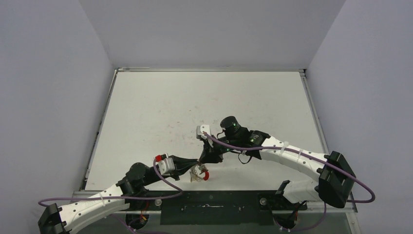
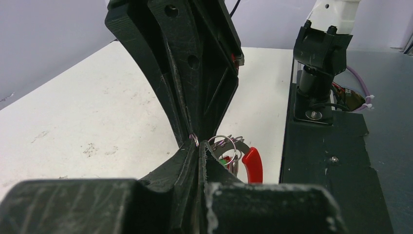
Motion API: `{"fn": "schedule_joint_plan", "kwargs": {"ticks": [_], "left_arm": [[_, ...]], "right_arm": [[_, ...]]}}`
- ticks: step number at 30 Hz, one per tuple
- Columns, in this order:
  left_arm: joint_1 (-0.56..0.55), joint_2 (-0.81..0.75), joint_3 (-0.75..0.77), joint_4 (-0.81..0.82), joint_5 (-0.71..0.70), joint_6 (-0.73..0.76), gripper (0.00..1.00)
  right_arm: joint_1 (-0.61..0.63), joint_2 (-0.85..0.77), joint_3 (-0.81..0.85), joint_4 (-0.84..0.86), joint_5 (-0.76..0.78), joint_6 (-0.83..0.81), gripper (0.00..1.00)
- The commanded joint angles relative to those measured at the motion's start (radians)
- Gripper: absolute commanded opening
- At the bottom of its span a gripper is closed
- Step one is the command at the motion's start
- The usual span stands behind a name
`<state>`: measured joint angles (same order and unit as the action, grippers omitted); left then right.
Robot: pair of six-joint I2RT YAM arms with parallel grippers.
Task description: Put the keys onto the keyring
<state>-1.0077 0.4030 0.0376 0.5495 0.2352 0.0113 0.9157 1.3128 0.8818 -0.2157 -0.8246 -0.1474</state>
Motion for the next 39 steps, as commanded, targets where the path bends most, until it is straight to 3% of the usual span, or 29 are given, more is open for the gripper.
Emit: {"fn": "schedule_joint_plan", "kwargs": {"ticks": [1, 3, 6, 12, 23, 31, 39], "left_arm": [[-0.002, -0.018, 0.012, 0.111, -0.01, -0.006, 0.0], [0.0, -0.022, 0.01, 0.111, -0.01, -0.005, 0.0], [-0.001, -0.027, 0.004, 0.107, -0.01, -0.005, 0.0], [0.0, -0.037, 0.003, 0.094, -0.017, -0.006, 0.0], [0.0, -0.033, 0.082, -0.134, -0.165, 0.051, 0.0], [0.001, 0.267, 0.223, -0.181, -0.303, 0.098, 0.0], [0.021, 0.668, 0.424, -0.104, -0.389, 0.149, 0.0]], "right_arm": [[0.0, 0.009, -0.016, 0.073, -0.02, -0.001, 0.13], [0.0, -0.005, -0.021, 0.082, -0.015, 0.001, 0.16], [-0.002, -0.044, -0.04, 0.111, 0.002, 0.006, 0.31], [-0.01, -0.131, -0.088, 0.173, 0.037, 0.013, 0.35], [-0.05, -0.287, -0.184, 0.173, 0.304, 0.035, 0.7], [-0.101, -0.392, -0.306, 0.288, 0.482, 0.145, 0.97], [-0.168, -0.432, -0.354, 0.29, 0.5, 0.234, 1.0]]}}
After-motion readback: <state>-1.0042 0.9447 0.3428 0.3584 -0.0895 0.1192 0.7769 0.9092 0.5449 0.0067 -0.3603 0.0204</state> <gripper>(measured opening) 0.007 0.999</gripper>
